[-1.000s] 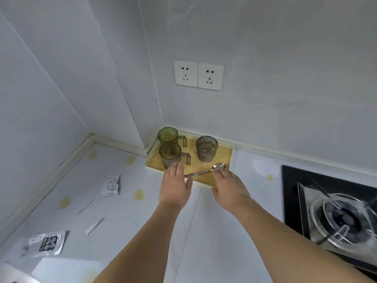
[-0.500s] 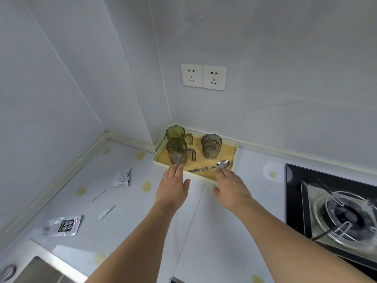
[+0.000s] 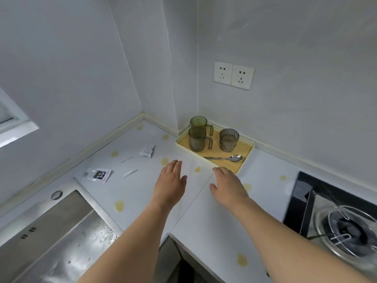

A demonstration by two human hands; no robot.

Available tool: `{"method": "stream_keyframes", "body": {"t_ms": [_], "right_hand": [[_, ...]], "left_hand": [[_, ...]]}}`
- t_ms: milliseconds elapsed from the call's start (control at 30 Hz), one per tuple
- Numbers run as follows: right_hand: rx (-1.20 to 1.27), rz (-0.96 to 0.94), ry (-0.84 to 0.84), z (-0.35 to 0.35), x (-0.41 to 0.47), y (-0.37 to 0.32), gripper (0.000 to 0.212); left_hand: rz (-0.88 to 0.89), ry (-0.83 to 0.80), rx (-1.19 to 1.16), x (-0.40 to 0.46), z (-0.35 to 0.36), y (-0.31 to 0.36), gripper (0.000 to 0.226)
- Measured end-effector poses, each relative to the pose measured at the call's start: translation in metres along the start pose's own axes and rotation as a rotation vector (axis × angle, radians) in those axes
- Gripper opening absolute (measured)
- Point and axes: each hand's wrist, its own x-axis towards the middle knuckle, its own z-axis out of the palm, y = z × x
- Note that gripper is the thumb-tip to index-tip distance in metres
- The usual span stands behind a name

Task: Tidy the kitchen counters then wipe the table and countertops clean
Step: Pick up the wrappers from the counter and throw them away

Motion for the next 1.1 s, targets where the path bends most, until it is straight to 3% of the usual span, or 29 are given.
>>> {"method": "stream_keyframes", "body": {"t_ms": [500, 867, 1100], "right_hand": [[0.072, -0.175, -0.125, 0.027, -0.036, -0.063, 0.052], [0.106, -0.296, -0.189, 0.062, -0.019, -0.186, 0.048], [0.102, -0.256, -0.202, 0.084, -0.01, -0.228, 0.048]], "left_hand": [[-0.227, 0.08, -0.015, -0.094, -0.033, -0.055, 0.053], [-0.324, 0.12, 0.0, -0.127, -0.093, -0.169, 0.045], [-0.309, 0.099, 0.0, -0.117, -0.112, -0.22, 0.043]]}}
